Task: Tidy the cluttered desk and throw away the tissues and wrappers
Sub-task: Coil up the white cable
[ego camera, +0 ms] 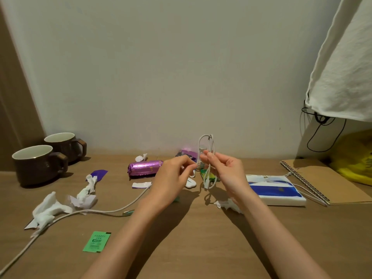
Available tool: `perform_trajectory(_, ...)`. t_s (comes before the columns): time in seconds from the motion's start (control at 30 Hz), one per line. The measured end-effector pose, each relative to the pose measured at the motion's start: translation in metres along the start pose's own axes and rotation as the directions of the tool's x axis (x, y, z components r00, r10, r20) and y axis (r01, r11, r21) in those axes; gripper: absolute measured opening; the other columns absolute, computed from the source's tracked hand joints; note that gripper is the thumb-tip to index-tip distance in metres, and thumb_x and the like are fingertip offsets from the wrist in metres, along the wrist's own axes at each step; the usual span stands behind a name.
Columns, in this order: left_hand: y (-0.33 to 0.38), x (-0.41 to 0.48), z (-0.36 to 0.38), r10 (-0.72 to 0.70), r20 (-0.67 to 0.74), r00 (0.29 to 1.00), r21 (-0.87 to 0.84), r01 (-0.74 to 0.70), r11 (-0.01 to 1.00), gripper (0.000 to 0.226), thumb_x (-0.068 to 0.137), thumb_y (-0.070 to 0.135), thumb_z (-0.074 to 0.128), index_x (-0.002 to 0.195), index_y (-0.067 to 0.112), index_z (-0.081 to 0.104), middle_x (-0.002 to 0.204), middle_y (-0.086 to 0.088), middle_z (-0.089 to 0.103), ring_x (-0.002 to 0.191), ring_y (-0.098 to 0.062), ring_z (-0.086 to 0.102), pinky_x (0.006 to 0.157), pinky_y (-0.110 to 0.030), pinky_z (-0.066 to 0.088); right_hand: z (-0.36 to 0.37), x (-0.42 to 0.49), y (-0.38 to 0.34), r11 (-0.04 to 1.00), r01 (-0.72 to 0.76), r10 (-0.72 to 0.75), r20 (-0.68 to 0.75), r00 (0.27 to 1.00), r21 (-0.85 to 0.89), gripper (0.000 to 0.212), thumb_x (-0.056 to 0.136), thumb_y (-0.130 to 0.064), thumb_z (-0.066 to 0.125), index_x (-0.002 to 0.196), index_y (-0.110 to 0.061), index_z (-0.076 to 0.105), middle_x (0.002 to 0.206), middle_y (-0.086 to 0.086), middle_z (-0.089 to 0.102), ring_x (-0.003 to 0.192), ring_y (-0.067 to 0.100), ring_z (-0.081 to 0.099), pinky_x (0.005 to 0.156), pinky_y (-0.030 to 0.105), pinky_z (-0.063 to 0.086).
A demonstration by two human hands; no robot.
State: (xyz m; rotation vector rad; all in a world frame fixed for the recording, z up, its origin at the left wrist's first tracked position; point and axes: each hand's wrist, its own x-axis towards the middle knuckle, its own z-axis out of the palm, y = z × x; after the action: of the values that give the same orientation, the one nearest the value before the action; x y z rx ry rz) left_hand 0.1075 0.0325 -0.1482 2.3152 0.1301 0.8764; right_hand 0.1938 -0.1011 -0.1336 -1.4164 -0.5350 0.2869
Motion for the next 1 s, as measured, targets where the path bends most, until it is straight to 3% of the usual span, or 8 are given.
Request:
perform_trajectory(0.23,0.001,-0.001,0.005,0.055,0.073,0.996,0.126,-0.064,0.99,0.011,0.092,0.03,0.057,0.092,0.022,0.066,0.082,0.009,0.067,0.072,-0.007,0.059,0.066,-0.034,0.052,0.001,-0.002,-0.002,0.98,0.095,-0.071,0.136,0.988,-0.178,0.016,0.091,-0.02,0.061,0.099,-0.018,0.074,0.086,-0.006,0.076,0.085,0.002,0.07,0.068,0.013,0.051)
perform_trajectory(0.43,0.003,0.0,0.002,0.038,0.07,0.997,0.103,-0.046,0.994,0.016,0.09,0.035,0.058,0.097,0.026,0.069,0.082,0.014,0.067,0.067,0.004,0.056,0.064,-0.024,0.05,0.0,-0.002,-0.002,0.956,0.147,-0.111,0.148,0.983,-0.256,0.016,0.092,-0.023,0.06,0.093,-0.018,0.075,0.084,-0.004,0.076,0.083,0.005,0.07,0.068,0.014,0.052)
perform_trajectory(0.5,0.001,0.0,-0.001,0.024,0.046,0.999,0.084,-0.028,0.996,0.018,0.09,0.038,0.057,0.098,0.028,0.07,0.081,0.014,0.067,0.069,0.002,0.057,0.063,-0.027,0.051,0.0,0.0,-0.002,0.98,0.111,-0.104,0.055,0.993,-0.162,0.018,0.093,-0.022,0.057,0.091,-0.016,0.074,0.085,0.0,0.075,0.081,0.01,0.071,0.069,0.019,0.054)
perform_trajectory(0.6,-0.002,0.0,-0.006,0.031,0.059,0.998,0.078,-0.035,0.996,0.021,0.09,0.036,0.057,0.103,0.027,0.071,0.08,0.017,0.064,0.071,0.0,0.056,0.062,-0.025,0.048,-0.012,0.006,-0.01,0.983,0.031,-0.021,-0.058,0.998,0.179,0.017,0.096,-0.016,0.051,0.093,-0.009,0.066,0.078,0.008,0.071,0.073,0.016,0.071,0.07,0.028,0.059)
perform_trajectory(0.7,-0.005,-0.001,-0.015,0.013,0.087,0.996,0.016,-0.014,1.0,0.021,0.089,0.032,0.059,0.106,0.028,0.071,0.078,0.021,0.061,0.07,0.0,0.055,0.058,-0.014,0.038,-0.029,0.012,-0.014,0.895,0.017,0.021,-0.082,0.996,0.445,0.017,0.098,-0.015,0.045,0.098,-0.006,0.059,0.067,0.0,0.058,0.057,0.01,0.06,0.061,0.025,0.058)
perform_trajectory(0.77,-0.006,0.0,-0.019,-0.003,0.091,0.996,0.004,0.002,1.0,0.02,0.088,0.033,0.06,0.104,0.028,0.072,0.081,0.018,0.063,0.073,-0.004,0.057,0.061,-0.017,0.041,-0.039,0.017,-0.014,0.853,0.043,0.017,-0.11,0.994,0.52,0.017,0.099,-0.018,0.043,0.097,-0.009,0.058,0.066,-0.003,0.05,0.049,0.004,0.047,0.051,0.018,0.051)
perform_trajectory(0.9,-0.006,0.002,-0.024,0.042,0.05,0.998,0.055,-0.045,0.997,0.019,0.087,0.029,0.062,0.098,0.02,0.075,0.087,0.007,0.067,0.076,-0.002,0.056,0.063,-0.01,0.038,-0.043,0.019,-0.009,0.952,0.08,-0.038,-0.143,0.989,0.295,0.017,0.099,-0.018,0.045,0.098,-0.013,0.061,0.067,-0.003,0.047,0.044,0.001,0.035,0.039,0.011,0.03)
perform_trajectory(1.0,-0.002,0.003,-0.022,0.102,-0.003,0.995,0.12,-0.101,0.988,0.018,0.088,0.025,0.061,0.096,0.015,0.073,0.085,0.005,0.065,0.075,-0.004,0.052,0.065,-0.01,0.036,-0.029,0.013,-0.003,0.998,0.068,-0.068,-0.058,0.996,-0.015,0.017,0.096,-0.015,0.051,0.094,-0.015,0.067,0.069,-0.003,0.062,0.047,0.002,0.043,0.04,0.012,0.034)
